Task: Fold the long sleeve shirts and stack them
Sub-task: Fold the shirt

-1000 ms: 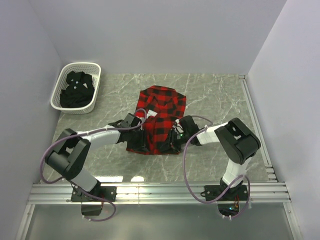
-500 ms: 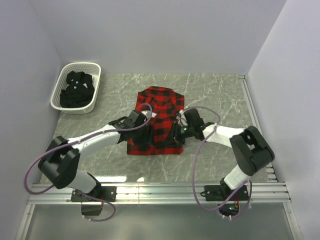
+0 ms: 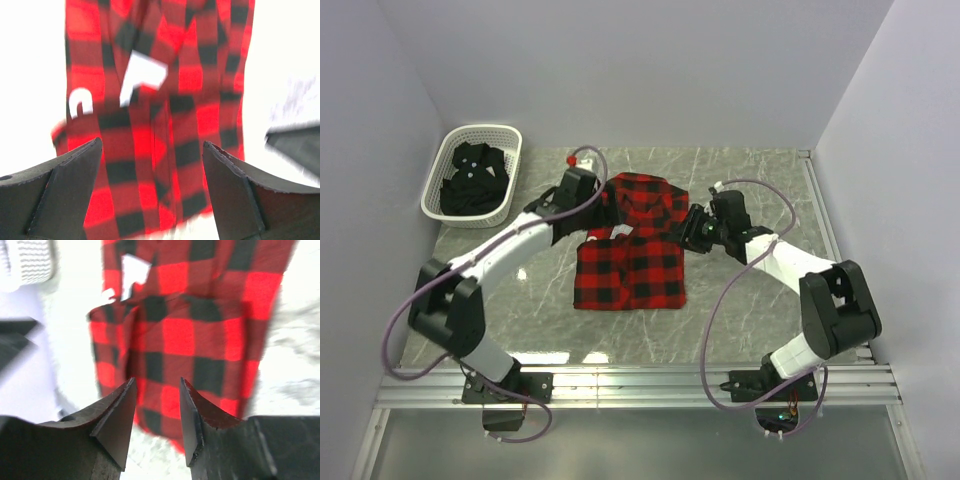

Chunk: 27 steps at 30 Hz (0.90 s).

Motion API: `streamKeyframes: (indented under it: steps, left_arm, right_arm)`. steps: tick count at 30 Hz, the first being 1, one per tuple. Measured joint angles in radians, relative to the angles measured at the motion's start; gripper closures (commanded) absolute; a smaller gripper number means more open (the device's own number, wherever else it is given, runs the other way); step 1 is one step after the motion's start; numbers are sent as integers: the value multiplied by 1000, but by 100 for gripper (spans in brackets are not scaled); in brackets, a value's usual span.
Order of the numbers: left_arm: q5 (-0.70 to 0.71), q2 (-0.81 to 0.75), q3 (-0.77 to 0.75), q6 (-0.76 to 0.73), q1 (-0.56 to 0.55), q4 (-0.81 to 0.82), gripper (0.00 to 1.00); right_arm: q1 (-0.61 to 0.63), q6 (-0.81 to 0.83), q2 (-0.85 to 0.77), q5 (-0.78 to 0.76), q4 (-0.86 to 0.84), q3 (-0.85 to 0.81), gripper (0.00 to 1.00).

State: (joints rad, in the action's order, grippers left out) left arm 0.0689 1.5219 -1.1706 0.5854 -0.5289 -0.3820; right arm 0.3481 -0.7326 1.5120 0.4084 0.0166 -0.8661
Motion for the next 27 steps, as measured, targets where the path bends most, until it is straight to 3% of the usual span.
streamKeyframes:
  steps: [8,16,24,27]
  left_arm:
    - [-4,313,-261,-40,58,83,14]
    - [-33,589,-407,-73,70,101,23]
    - [-37,636,-414,-56,76,115,28]
    - [-34,632,-391,-28,85,141,29]
  right_arm:
    - [-4,62,109,-110,5,-53,43]
    - [-10,95,201,-121,3,-107,48]
    - [-10,95,280,-104,-18,-129,52]
    - [-10,97,299,-100,-24,-129,62]
